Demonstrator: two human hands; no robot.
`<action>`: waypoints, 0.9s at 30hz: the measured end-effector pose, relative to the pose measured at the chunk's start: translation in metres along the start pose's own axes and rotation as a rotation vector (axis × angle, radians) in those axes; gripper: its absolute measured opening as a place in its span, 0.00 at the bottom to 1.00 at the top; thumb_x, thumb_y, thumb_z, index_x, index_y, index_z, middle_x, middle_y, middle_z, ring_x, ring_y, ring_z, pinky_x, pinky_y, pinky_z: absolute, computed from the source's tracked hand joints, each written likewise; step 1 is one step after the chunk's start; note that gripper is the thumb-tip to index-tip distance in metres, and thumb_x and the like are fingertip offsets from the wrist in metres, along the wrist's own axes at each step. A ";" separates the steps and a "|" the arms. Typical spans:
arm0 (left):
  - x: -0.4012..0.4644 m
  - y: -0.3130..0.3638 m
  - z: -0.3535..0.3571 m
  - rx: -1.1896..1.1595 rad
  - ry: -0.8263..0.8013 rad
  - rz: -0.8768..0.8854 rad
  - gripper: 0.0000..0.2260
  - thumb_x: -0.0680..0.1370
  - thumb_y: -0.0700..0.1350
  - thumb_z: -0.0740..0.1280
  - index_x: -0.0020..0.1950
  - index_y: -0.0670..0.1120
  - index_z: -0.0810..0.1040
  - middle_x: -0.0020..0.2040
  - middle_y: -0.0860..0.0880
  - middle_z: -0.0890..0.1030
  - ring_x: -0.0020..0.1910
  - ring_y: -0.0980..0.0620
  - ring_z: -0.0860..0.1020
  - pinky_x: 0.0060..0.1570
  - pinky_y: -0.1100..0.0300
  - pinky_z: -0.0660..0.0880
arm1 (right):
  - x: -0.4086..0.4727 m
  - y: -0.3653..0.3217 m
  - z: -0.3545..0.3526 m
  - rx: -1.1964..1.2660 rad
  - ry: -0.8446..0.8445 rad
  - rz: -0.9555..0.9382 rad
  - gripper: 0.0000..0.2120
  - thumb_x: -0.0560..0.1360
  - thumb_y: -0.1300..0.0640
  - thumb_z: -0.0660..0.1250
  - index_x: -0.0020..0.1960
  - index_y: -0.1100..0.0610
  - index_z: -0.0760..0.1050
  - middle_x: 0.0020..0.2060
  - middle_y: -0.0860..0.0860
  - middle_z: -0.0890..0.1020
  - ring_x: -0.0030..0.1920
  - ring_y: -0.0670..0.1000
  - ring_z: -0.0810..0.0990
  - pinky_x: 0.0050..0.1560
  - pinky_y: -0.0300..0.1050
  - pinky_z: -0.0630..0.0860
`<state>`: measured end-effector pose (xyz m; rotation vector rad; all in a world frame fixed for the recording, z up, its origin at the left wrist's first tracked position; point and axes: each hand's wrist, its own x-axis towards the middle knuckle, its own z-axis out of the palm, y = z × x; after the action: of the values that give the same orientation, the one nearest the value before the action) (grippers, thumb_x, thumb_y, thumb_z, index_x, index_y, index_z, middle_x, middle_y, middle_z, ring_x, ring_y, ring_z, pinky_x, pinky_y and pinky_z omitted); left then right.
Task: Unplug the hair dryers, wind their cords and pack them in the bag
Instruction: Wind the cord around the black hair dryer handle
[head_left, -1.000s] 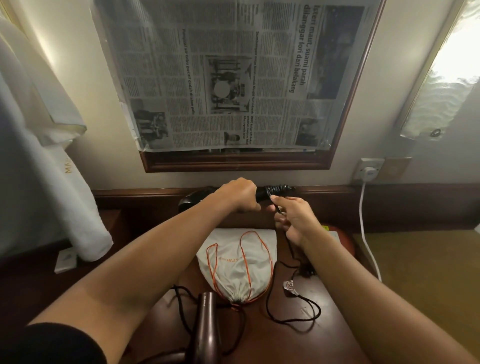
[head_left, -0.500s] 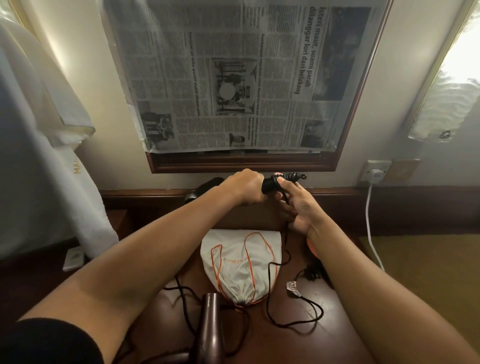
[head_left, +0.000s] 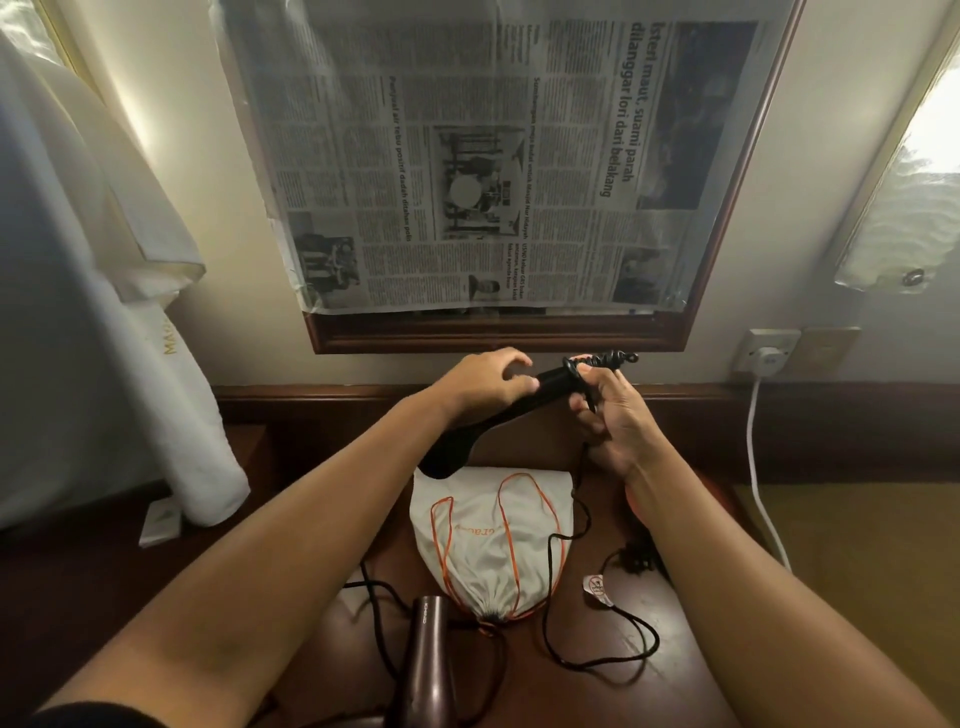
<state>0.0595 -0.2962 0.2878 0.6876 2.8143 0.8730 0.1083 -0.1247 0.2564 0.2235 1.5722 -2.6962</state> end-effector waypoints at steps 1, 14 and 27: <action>-0.004 -0.006 -0.003 -0.070 0.084 -0.031 0.17 0.79 0.54 0.61 0.66 0.49 0.73 0.62 0.47 0.77 0.59 0.50 0.74 0.54 0.59 0.68 | 0.000 0.000 -0.001 -0.002 0.002 0.003 0.01 0.78 0.58 0.62 0.49 0.56 0.71 0.35 0.53 0.75 0.22 0.42 0.70 0.18 0.32 0.61; -0.049 -0.079 0.012 -1.424 -0.030 -0.791 0.34 0.70 0.69 0.64 0.67 0.46 0.72 0.64 0.36 0.75 0.61 0.33 0.74 0.53 0.32 0.73 | -0.001 0.003 -0.005 0.077 0.033 0.002 0.06 0.77 0.57 0.62 0.53 0.56 0.72 0.27 0.50 0.73 0.19 0.42 0.61 0.18 0.32 0.58; -0.052 -0.077 0.031 -1.572 -0.018 -0.739 0.27 0.68 0.53 0.74 0.64 0.44 0.75 0.57 0.38 0.80 0.54 0.39 0.79 0.57 0.46 0.75 | -0.009 0.016 -0.018 0.019 0.073 0.033 0.07 0.78 0.55 0.63 0.55 0.55 0.71 0.30 0.50 0.72 0.21 0.43 0.62 0.22 0.34 0.60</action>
<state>0.0828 -0.3607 0.2177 -0.5126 1.2618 2.1474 0.1210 -0.1181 0.2347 0.3482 1.5472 -2.7082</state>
